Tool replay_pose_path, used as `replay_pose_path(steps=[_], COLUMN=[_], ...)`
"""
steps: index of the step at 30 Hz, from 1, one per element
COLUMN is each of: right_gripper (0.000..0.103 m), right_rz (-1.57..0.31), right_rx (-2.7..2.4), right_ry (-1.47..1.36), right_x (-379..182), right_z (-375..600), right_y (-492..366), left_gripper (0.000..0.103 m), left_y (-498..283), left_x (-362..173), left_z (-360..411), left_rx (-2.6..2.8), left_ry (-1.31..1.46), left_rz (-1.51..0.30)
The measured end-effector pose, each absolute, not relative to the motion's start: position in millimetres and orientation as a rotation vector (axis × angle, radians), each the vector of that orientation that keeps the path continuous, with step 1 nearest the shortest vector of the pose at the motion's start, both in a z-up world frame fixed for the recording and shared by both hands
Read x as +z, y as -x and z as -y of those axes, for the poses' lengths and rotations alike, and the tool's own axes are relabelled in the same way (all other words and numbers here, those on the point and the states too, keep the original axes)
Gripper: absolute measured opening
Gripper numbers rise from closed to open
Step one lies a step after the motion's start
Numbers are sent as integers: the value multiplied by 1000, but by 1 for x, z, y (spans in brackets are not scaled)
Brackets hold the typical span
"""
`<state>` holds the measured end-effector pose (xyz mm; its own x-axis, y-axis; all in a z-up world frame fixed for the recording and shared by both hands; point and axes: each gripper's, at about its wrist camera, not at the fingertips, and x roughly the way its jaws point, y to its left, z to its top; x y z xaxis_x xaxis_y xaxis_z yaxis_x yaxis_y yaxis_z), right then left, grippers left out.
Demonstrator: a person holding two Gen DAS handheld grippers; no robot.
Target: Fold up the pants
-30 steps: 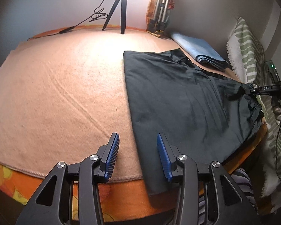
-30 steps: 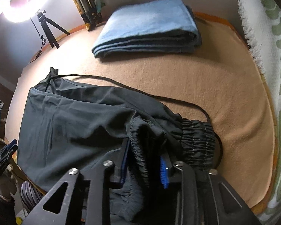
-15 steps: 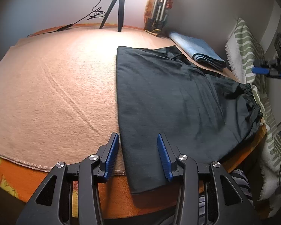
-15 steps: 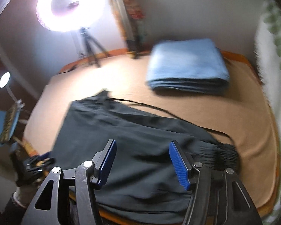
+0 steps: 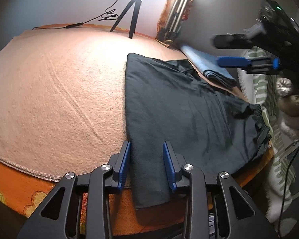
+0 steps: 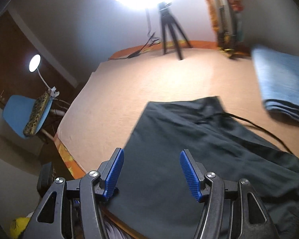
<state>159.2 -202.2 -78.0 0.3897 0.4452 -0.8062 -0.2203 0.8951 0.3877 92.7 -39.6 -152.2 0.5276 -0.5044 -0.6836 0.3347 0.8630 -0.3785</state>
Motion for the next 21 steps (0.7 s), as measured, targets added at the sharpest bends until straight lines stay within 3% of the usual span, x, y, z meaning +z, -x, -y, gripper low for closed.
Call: replay_pose_path(steps=[5, 10, 21], right_gripper=[61, 61, 61], right_rz=[-1133, -1187, -1307], right_rx=[451, 438, 324], right_ry=[-224, -200, -22], right_x=[-96, -115, -151], right_z=[165, 136, 77], right_y=[-182, -203, -248], left_gripper=[20, 16, 16], left_y=[-93, -93, -90], left_x=[-153, -151, -142], left_z=[37, 40, 54], left_rx=[-526, -556, -610], left_ry=[252, 276, 264], left_rz=[-877, -862, -827])
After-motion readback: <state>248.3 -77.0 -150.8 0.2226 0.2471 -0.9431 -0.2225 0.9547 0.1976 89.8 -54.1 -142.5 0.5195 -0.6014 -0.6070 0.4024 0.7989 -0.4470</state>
